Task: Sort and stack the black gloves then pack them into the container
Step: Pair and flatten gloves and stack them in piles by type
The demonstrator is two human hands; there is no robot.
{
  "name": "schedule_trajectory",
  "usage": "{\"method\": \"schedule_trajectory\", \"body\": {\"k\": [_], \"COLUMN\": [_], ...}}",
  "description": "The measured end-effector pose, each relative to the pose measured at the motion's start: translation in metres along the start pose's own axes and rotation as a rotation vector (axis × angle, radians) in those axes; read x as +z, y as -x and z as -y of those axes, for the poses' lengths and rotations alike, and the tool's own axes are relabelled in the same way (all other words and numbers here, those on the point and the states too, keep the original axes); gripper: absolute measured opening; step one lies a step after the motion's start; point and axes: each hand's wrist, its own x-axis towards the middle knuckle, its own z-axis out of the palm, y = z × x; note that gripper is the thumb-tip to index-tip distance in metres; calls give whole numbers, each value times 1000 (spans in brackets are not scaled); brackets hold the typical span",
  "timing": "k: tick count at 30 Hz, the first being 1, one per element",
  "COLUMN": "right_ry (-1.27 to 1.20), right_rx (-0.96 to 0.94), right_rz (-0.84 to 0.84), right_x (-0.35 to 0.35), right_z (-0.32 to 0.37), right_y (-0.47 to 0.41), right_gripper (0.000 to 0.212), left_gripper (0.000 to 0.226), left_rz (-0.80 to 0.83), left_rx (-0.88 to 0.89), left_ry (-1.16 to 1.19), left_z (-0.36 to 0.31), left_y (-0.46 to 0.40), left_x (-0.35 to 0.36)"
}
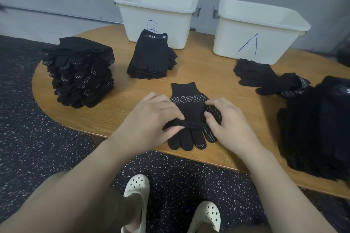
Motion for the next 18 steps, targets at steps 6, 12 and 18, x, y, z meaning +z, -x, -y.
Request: {"method": "schedule_trajectory", "body": {"k": [6,12,18], "right_ry": [17,32,37], "right_rx": [-4,-1,-6], "right_rz": [-3,3,4], "right_x": [2,2,3], "right_z": [5,6,4], "right_y": [0,1,-1], "right_gripper": [34,33,30], "left_gripper": [17,18,18], "left_rz": [5,22,76], "left_rx": [73,98,91], "left_ry": [-46,-61,-34], "left_z": [-4,-5,-6], "left_y": [-2,-1,0], "left_x": [-1,-2,-1]}}
